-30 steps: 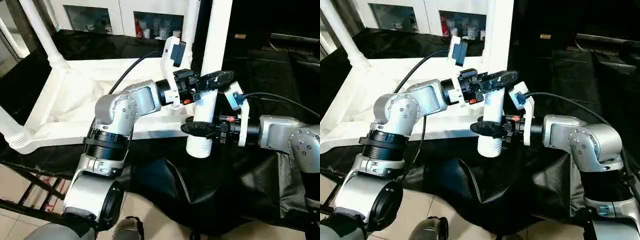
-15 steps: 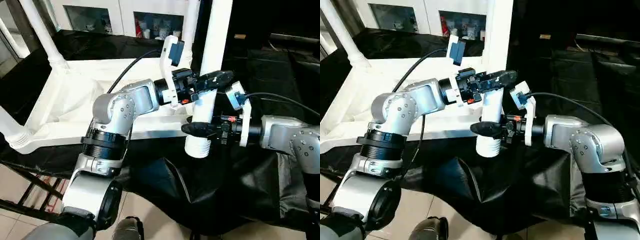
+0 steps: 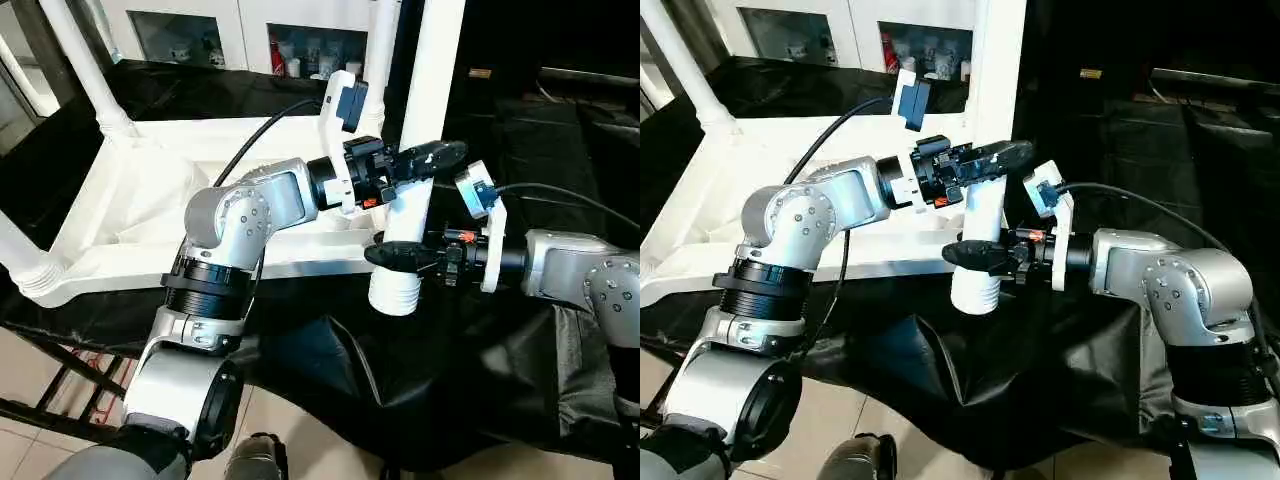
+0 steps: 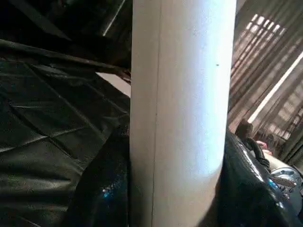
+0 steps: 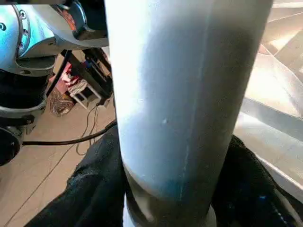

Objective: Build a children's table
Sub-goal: Insert table leg to table base

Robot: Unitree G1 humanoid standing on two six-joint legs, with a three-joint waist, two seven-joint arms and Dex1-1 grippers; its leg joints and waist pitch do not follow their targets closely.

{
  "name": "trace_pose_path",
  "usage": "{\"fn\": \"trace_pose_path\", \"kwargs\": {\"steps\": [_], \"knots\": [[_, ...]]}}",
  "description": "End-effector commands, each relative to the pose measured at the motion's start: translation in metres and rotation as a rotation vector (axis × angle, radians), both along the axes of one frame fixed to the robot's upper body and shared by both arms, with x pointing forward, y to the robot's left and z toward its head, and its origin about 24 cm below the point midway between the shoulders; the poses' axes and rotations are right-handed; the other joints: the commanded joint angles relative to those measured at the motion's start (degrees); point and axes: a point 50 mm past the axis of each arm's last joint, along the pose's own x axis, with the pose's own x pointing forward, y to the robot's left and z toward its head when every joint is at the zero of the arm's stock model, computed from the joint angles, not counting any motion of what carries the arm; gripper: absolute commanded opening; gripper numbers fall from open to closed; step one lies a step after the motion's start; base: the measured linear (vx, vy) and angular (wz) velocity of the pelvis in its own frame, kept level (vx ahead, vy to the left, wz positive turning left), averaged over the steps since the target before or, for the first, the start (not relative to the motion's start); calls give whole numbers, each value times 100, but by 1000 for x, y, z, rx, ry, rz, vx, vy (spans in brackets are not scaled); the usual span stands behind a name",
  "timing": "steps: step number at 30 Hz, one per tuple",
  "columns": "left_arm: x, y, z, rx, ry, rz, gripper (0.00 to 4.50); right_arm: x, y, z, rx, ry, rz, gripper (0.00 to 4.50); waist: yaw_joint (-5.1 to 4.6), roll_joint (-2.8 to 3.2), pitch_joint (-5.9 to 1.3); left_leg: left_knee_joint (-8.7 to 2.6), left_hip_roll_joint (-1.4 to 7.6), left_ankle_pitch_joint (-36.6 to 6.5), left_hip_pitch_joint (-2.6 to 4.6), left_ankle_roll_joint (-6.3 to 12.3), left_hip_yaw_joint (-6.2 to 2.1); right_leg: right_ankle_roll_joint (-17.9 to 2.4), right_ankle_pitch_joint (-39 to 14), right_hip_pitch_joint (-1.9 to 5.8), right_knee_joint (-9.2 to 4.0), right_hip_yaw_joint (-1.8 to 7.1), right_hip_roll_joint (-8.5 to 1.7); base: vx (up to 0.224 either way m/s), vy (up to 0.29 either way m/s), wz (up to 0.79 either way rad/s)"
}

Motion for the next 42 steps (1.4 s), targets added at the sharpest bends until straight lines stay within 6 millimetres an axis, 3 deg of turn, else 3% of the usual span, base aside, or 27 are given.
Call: {"fn": "trace_pose_path", "kwargs": {"steps": [1,11,13,15,18,25,26,28,29,30,31,33,34,35,37,40,42], "knots": [[-2,-2,13,-23,-47,-23,186,0,-5,-2,-6,12,-27,192,22,-159,-692,-295,85,-773,148,193,-3,-1278,-873,360,-389,178,-249,0,0,0],[-1,0,15,-30,-62,-8,186,0,-5,-2,0,6,-33,191,26,-162,-703,-288,84,-737,146,205,-2,-1284,-835,363,-384,178,-252,0,0,0],[3,3,18,-65,-59,27,256,-1,-5,-2,0,1,-32,191,29,-160,-697,-292,83,-771,147,194,-1,-1265,-883,361,-393,177,-251,0,0,0],[5,4,19,-90,-41,41,256,-1,-5,-2,-1,0,-33,191,26,-163,-694,-286,76,-789,141,187,6,-1274,-892,365,-393,178,-249,0,0,0],[10,11,34,-237,-69,81,297,-1,-5,-3,13,-7,-44,191,45,-156,-705,-283,72,-785,140,185,0,-1307,-856,376,-404,173,-262,0,0,0],[20,25,57,-411,-81,173,303,2,-6,-3,33,-46,-99,190,50,-156,-696,-283,80,-871,145,202,-7,-1300,-914,359,-403,167,-253,0,0,0],[22,28,58,-417,-91,200,303,5,-8,-2,41,-75,-135,190,59,-124,-683,-285,80,-889,142,192,-16,-1269,-955,346,-414,167,-261,0,0,0],[31,41,52,-325,-129,312,303,15,-16,2,41,-170,-284,190,31,-149,-690,-300,62,-956,141,118,-12,-1128,-1102,345,-423,157,-241,0,0,0],[33,47,42,-182,-221,366,303,19,-21,2,0,-228,-370,190,24,-128,-678,-323,82,-1001,152,68,-30,-967,-1245,309,-456,166,-243,0,0,0],[33,47,42,-182,-221,366,303,19,-21,2,0,-228,-370,190,14,-126,-677,-339,84,-1030,154,16,-37,-860,-1324,313,-453,164,-234,0,0,0],[33,50,31,-62,-280,367,303,22,-26,2,-30,-255,-438,190,2,-121,-670,-357,89,-1044,176,-52,-37,-729,-1410,296,-460,175,-236,0,0,0],[32,55,6,153,-357,358,303,26,-35,0,-99,-320,-550,190,-24,-106,-677,-369,94,-1031,172,-117,-38,-659,-1385,286,-463,181,-230,0,0,0],[29,58,-15,286,-387,316,303,28,-41,-2,-141,-350,-629,190,-51,-96,-677,-372,91,-1074,193,-150,-26,-709,-1301,272,-444,186,-220,0,0,0],[29,58,-17,295,-389,312,303,29,-42,-3,-145,-353,-636,190,-41,-96,-675,-379,98,-1079,192,-153,-33,-709,-1312,264,-460,187,-231,0,0,0],[21,55,-43,434,-414,186,303,31,-47,-7,-142,-365,-719,190,-65,-88,-674,-381,87,-1130,182,-158,-16,-873,-1142,276,-418,191,-228,0,0,0],[14,53,-65,539,-415,69,303,31,-49,-12,-150,-370,-751,190,-62,-58,-678,-381,90,-1209,189,-122,-15,-1017,-1066,278,-417,194,-249,0,0,0],[11,51,-90,654,-430,-9,303,31,-52,-17,-149,-366,-793,190,-76,-75,-657,-394,83,-1315,183,-121,-10,-982,-1154,277,-435,198,-240,0,0,0]]}}
